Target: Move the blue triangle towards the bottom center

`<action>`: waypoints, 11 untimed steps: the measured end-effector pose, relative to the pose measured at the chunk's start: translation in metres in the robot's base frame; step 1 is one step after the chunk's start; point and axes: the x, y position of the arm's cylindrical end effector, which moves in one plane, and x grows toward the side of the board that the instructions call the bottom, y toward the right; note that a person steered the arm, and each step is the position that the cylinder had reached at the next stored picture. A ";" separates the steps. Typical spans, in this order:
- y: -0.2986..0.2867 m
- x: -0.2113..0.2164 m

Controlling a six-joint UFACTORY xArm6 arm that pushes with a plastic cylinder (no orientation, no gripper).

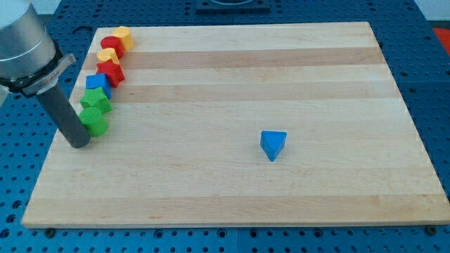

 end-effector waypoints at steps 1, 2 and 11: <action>0.000 -0.008; 0.000 -0.009; 0.350 0.002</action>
